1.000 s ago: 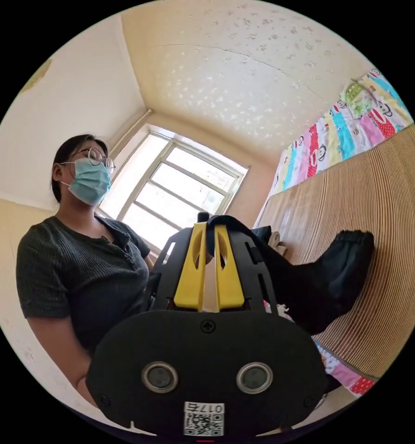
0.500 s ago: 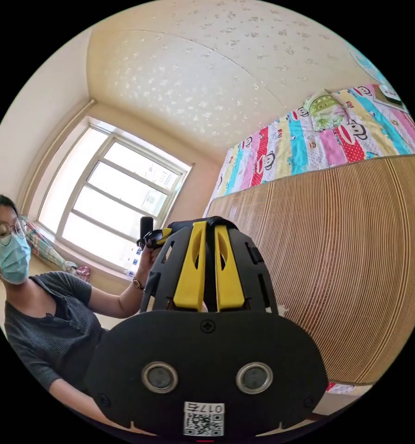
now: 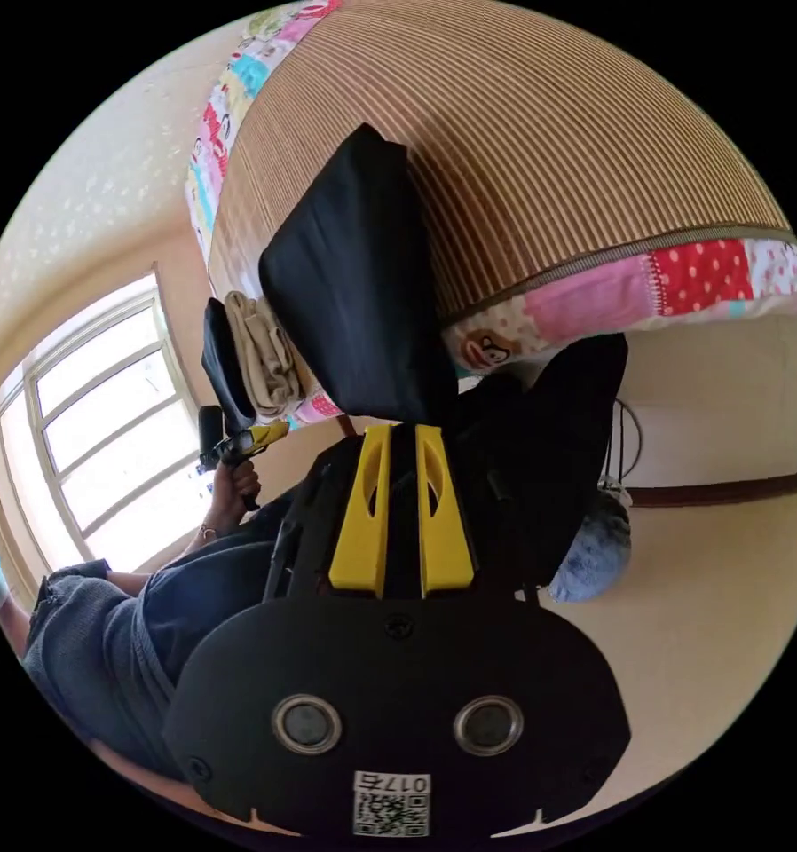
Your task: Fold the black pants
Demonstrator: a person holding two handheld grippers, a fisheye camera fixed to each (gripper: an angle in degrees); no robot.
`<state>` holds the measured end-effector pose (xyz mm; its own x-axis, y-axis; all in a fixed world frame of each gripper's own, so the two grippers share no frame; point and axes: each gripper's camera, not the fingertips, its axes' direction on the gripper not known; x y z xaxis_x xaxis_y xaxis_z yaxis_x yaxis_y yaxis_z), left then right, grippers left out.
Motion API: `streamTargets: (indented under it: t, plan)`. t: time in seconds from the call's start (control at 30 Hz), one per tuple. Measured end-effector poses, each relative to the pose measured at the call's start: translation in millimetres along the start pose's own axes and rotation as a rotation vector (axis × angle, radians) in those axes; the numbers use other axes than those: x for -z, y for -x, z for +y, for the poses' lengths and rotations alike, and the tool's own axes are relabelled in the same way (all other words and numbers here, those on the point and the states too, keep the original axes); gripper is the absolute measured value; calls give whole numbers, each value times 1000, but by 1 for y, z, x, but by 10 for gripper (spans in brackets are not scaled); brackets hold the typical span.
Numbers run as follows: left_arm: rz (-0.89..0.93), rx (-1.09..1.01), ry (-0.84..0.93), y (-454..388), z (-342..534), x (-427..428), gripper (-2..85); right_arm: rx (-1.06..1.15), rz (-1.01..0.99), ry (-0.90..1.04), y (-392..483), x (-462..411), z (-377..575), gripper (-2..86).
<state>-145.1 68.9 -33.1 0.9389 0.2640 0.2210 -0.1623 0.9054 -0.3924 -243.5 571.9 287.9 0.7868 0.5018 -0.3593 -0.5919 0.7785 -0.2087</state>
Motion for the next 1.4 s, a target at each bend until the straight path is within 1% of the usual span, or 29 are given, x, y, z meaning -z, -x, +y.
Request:
streamTargets:
  t: [0.03,0.13,0.2,0.27,0.33,0.4,0.43,0.47,0.5,0.53,0.6,0.67,0.77,0.83,0.87,0.93,0.97,1.0,1.03,1.07,1.13,1.2,1.23,1.27,1.33,1.37,1.4]
  plan:
    - [-12,-17,-14,0,-8,2,140,11,-50,-56,0,8,-10,103]
    - [-55,-97,-49,1,-63,6,166,73,-84,-98,11,9,-57,137]
    - [-83,-109,-67,6,-102,-2,172,109,-43,-61,20,-4,-91,156]
    - [-97,-97,-43,12,-127,-17,178,150,12,-7,28,-22,-120,171]
    - [-106,-73,-11,18,-144,-33,185,194,4,81,31,-53,-147,178]
    - [-208,-48,-30,14,-152,-37,181,218,-62,177,32,-79,-157,173]
    - [-219,-54,-32,11,-152,-38,177,206,-122,240,33,-95,-161,167]
    - [-212,-56,-35,8,-151,-38,164,197,-131,248,34,-100,-161,163]
    - [-144,-36,17,9,-152,-44,148,193,-109,249,38,-105,-159,154]
    - [-133,-13,27,10,-152,-45,139,202,-110,271,41,-108,-156,142]
    - [-168,28,65,5,-149,-45,111,212,-146,322,43,-108,-149,124]
    - [-188,18,101,-8,-147,-51,101,245,-192,343,43,-98,-139,102]
    - [-132,-2,157,-38,-149,-72,96,289,-255,341,34,-58,-126,82]
    - [-98,-24,180,-64,-156,-96,95,312,-272,327,17,-10,-124,77]
    - [-90,-45,193,-85,-165,-116,95,316,-273,316,12,5,-125,77]
    - [-82,-81,201,-121,-183,-152,94,324,-251,252,-10,71,-131,76]
    - [-69,-99,197,-147,-198,-179,95,330,-238,234,-15,89,-133,76]
    - [-55,-128,196,-174,-215,-207,94,348,-204,195,-23,128,-137,76]
    - [-48,-145,197,-189,-224,-222,94,370,-159,160,-29,168,-141,76]
    - [-32,-176,202,-219,-243,-253,95,384,-132,143,-31,188,-142,76]
    - [-12,-237,216,-267,-272,-300,95,436,-10,80,-39,268,-145,77]
    - [-1,-321,220,-331,-305,-358,96,461,80,30,-46,322,-146,79]
    - [0,-338,217,-346,-311,-372,96,449,162,2,-54,354,-149,84]
    - [-4,-359,210,-372,-323,-397,97,424,212,-12,-59,368,-151,86]
    - [-29,-362,229,-396,-336,-432,97,216,454,-96,-86,415,-158,106]
    - [-40,-354,286,-403,-341,-454,87,146,509,-126,-92,424,-158,108]
    - [-80,-304,356,-401,-344,-472,83,16,593,-205,-100,442,-152,107]
